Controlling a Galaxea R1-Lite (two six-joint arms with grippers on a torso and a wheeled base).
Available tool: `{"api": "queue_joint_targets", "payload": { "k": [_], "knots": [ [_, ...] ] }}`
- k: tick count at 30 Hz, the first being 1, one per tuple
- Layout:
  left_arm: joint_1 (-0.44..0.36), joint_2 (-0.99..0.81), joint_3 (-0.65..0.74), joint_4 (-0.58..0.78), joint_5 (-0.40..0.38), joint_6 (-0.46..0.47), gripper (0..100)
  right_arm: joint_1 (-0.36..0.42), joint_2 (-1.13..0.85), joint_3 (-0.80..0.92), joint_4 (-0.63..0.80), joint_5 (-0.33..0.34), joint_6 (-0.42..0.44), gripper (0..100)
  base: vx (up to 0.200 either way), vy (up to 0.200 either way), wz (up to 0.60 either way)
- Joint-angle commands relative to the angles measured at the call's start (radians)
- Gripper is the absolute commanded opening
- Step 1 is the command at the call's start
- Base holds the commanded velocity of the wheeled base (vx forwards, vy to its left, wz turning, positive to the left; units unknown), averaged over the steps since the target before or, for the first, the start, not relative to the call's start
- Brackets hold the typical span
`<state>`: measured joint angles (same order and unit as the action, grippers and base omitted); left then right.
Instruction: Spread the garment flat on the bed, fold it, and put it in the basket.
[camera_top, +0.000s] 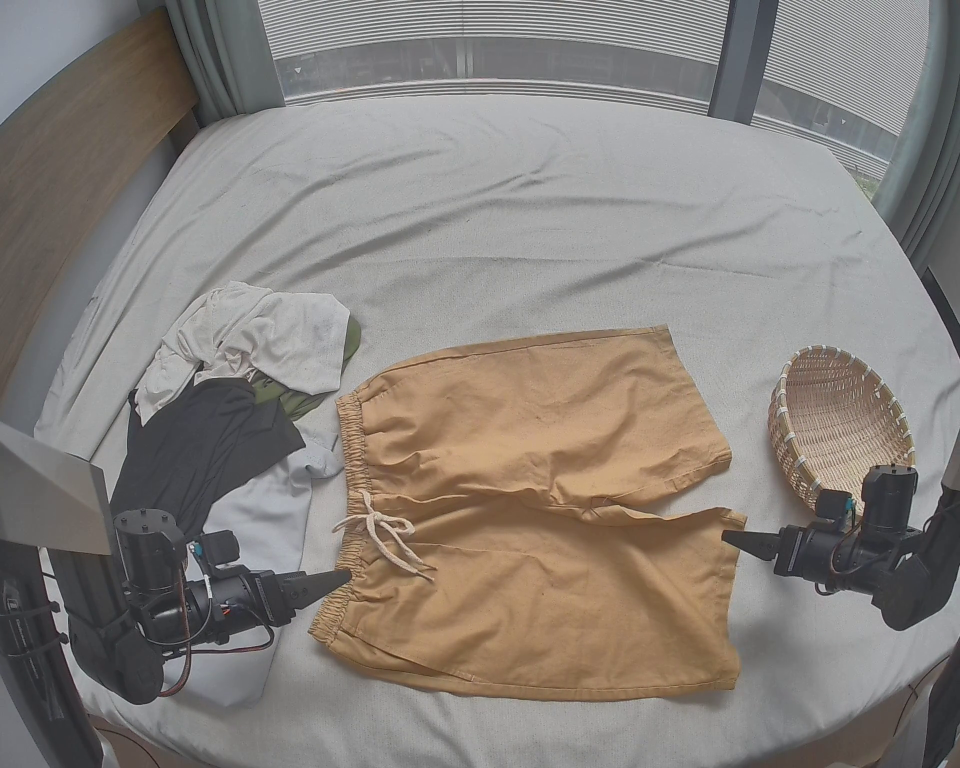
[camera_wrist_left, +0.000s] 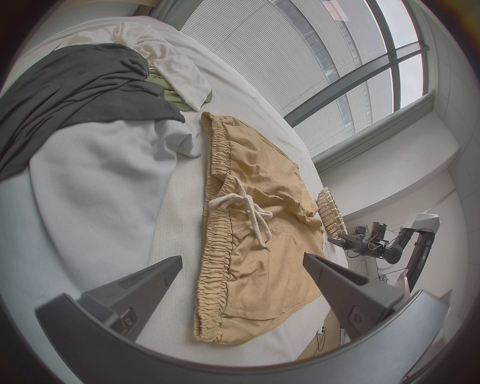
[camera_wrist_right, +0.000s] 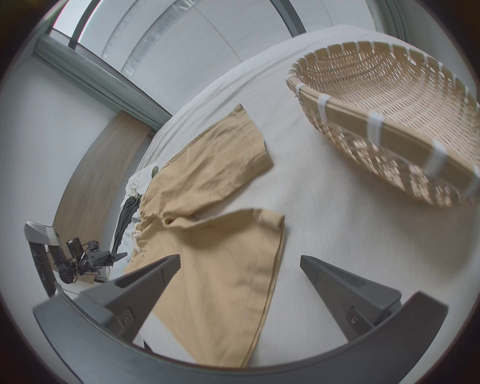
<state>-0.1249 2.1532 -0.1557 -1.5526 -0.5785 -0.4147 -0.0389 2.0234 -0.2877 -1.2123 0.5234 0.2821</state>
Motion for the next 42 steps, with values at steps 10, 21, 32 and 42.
{"api": "queue_joint_targets", "payload": {
  "k": [10,21,32,42],
  "knots": [
    [-0.015,-0.003,-0.005,0.000,0.000,0.001,100,-0.006,0.081,-0.094,-0.009,-0.005,-0.009,100,0.000,0.000,0.00],
    [-0.013,0.002,-0.007,0.000,0.000,-0.001,100,-0.012,0.118,-0.100,-0.064,-0.005,-0.008,0,0.000,0.000,0.00],
    [-0.013,0.016,-0.005,0.000,0.002,0.002,100,-0.030,0.110,-0.183,-0.088,-0.049,0.003,0,0.000,0.000,0.00],
    [-0.013,0.027,0.004,0.000,0.011,0.007,100,-0.016,0.110,-0.202,-0.099,-0.068,0.015,0,0.000,0.000,0.00]
  ]
}}
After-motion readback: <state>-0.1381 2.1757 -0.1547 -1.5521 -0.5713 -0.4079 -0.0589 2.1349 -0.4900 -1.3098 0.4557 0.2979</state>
